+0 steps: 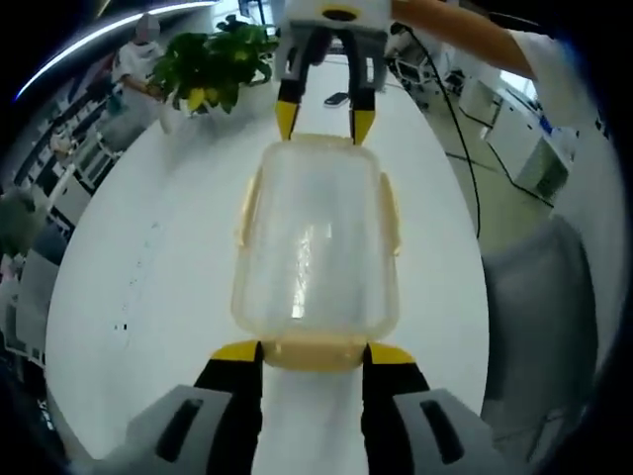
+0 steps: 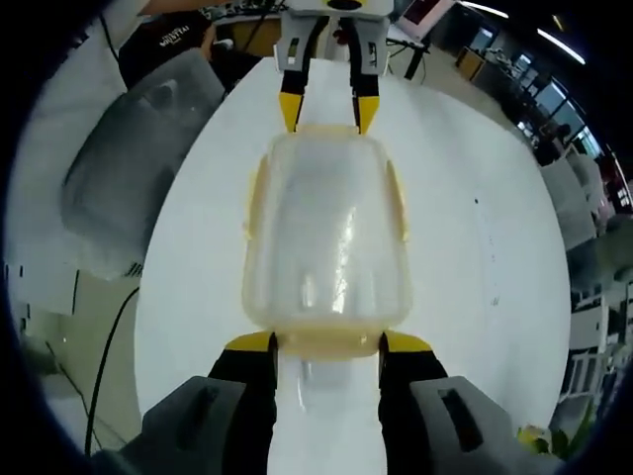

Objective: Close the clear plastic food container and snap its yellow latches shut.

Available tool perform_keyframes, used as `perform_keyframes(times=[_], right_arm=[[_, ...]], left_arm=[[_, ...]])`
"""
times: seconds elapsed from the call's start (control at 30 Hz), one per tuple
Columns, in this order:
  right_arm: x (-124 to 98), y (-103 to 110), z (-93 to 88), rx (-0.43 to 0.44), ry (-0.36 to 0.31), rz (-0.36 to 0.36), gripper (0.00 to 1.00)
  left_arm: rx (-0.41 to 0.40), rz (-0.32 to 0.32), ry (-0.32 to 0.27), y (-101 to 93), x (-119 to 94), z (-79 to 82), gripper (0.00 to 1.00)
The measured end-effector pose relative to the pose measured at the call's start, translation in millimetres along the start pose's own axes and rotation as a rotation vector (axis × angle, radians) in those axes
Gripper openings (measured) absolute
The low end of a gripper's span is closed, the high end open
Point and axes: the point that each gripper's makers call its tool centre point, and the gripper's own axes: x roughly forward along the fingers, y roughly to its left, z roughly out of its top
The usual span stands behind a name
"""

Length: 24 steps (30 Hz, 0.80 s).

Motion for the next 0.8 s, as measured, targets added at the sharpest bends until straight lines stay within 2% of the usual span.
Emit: perform_keyframes(times=[0.43,0.8], right_arm=[[-4,-11,-49.8,0.017,0.038,-0.005,0.37],[4,-20,-83.2,0.010,0.090,0.023,0.37]], left_arm=[[-0.005,-0.012,0.007,8.0,35,35.5,0.33],[-0.022,-0.038,0.024,12.4,66,50.4,0.33]])
